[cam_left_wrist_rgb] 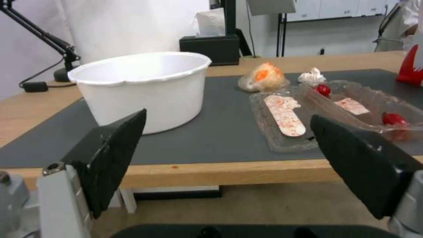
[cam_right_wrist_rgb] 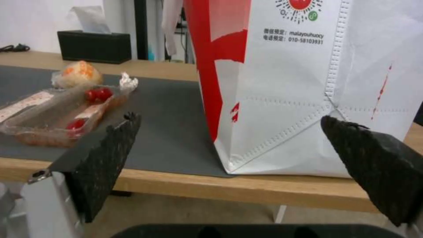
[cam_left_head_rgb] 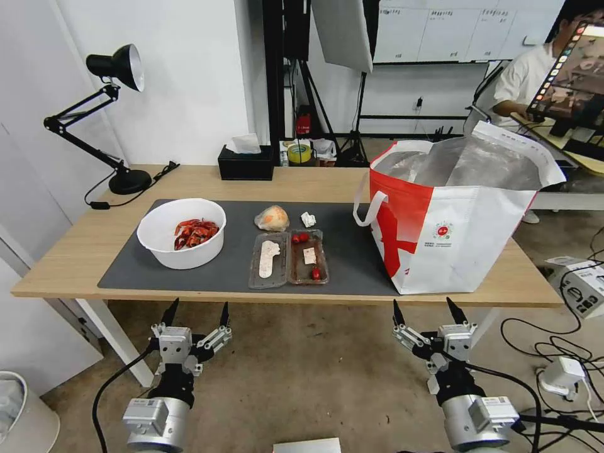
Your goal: Pick up the trash from the table and place it into the takeout bag.
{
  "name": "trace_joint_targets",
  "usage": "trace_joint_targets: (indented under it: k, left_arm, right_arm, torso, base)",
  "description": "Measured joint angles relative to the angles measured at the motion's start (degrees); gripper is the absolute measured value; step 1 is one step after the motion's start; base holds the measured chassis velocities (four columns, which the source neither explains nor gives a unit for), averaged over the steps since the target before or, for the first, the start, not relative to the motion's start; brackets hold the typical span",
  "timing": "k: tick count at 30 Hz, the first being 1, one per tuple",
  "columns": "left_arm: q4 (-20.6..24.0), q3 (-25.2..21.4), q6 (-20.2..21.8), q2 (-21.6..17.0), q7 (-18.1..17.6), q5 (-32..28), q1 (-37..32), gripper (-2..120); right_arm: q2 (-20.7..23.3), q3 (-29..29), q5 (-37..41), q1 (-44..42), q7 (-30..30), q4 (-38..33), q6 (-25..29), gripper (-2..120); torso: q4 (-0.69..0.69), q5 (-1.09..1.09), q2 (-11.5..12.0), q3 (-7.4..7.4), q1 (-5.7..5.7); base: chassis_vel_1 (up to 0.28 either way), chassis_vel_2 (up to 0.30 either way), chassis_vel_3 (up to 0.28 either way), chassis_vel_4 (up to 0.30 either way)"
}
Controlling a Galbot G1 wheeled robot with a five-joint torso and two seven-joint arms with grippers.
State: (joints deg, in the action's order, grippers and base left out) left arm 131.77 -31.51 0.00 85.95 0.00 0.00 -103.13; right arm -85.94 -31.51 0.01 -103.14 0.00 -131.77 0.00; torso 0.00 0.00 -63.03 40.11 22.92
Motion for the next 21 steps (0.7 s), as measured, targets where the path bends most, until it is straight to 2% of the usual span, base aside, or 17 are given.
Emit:
trace_joint_targets:
  k: [21]
  left_arm:
    - [0.0, 0.0, 0.0, 0.0, 0.0, 0.0, 0.0, 100]
  right_arm:
    - [0.0, 0.0, 0.0, 0.0, 0.0, 0.0, 0.0, 100]
  torso:
    - [0.00, 0.00, 0.0, 0.00, 0.00]
  base:
    - [0.000, 0.000, 0.000, 0.000]
